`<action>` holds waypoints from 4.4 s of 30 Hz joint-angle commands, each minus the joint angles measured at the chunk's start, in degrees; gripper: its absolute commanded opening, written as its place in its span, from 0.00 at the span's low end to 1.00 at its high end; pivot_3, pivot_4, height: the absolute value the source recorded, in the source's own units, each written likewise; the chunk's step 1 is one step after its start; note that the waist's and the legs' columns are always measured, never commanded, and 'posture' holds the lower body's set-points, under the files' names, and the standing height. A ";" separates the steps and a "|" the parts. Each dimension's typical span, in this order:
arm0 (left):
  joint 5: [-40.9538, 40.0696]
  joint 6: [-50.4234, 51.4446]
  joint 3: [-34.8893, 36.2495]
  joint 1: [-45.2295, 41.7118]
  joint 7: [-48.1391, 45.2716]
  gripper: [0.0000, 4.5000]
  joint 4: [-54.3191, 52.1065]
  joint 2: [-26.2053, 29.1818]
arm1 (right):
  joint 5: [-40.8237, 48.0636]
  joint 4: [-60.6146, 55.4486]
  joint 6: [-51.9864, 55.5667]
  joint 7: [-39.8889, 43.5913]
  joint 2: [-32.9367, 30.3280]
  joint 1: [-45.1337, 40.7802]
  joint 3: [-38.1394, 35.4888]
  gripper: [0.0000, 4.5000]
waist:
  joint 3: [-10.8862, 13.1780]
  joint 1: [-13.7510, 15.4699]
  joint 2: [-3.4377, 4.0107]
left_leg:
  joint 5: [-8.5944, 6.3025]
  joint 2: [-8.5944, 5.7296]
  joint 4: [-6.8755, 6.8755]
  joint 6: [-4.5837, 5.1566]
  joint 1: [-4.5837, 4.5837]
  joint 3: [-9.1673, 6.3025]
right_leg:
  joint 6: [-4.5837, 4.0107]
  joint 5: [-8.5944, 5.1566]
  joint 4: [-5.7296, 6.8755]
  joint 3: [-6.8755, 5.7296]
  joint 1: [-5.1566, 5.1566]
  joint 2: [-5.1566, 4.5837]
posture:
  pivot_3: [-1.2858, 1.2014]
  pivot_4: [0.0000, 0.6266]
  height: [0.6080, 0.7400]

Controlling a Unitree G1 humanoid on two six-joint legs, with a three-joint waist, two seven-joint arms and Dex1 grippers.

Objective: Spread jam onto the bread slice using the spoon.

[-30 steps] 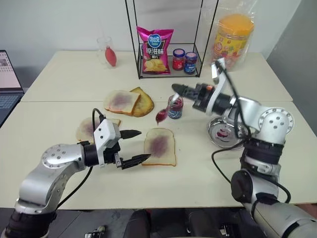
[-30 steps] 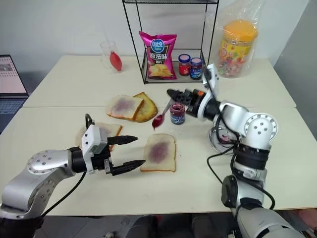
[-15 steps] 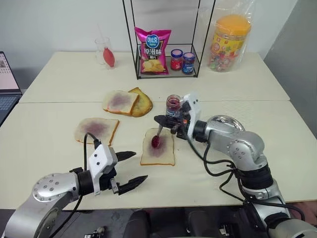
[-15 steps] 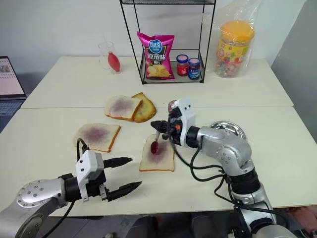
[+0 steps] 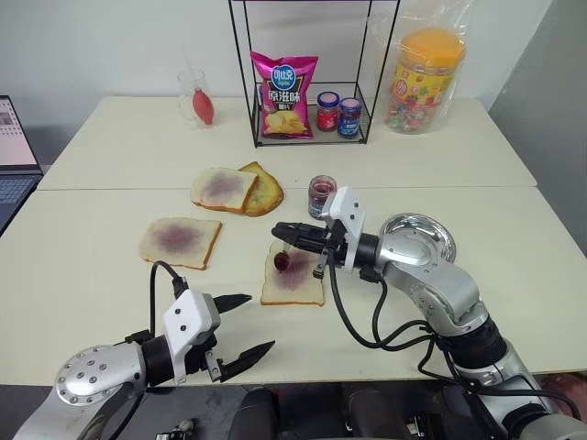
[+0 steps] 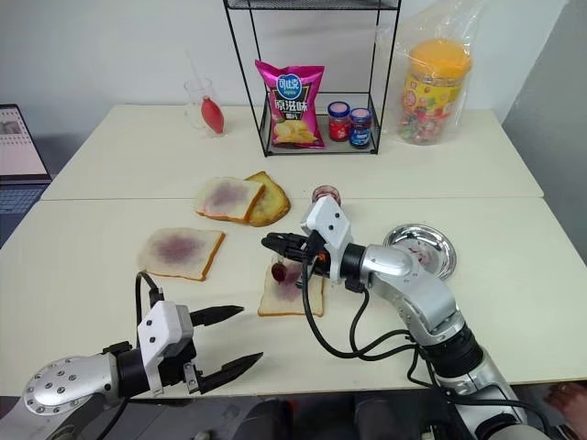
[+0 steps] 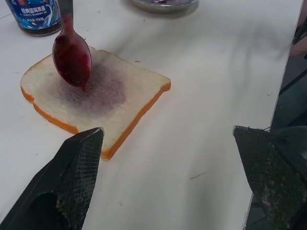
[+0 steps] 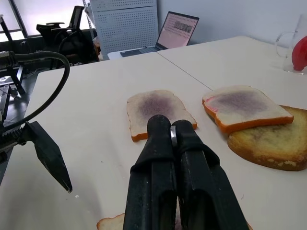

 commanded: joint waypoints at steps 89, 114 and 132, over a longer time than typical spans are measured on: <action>0.48 0.37 -2.14 -5.70 0.72 1.00 0.90 0.90 | 5.27 19.93 12.14 -0.26 7.68 -12.34 -17.51 0.00 | 0.01 -0.12 -0.02 | -0.02 0.01 -0.20 -0.01 0.78 0.01 | -0.20 -0.22 -0.04 -0.02 0.72 0.02 | 0.52 0.24 1.00; 1.55 -1.58 -3.48 -5.35 0.20 1.00 2.25 0.11 | 1.27 27.12 6.30 -2.12 6.93 -10.09 -17.25 0.00 | 0.02 -0.11 -0.03 | -0.02 -0.02 -0.08 -0.01 0.81 0.02 | -0.29 -0.28 -0.03 0.02 0.77 -0.01 | 0.52 0.24 1.00; -0.70 0.32 -13.37 -27.32 -5.23 1.00 8.19 -0.04 | 27.02 0.07 34.71 -11.03 -0.42 -4.21 -36.11 0.00 | 0.15 0.55 0.01 | -0.03 -0.07 -0.18 -0.01 0.64 -0.01 | -0.11 -0.26 -0.10 -0.04 0.69 -0.02 | 0.52 0.24 1.00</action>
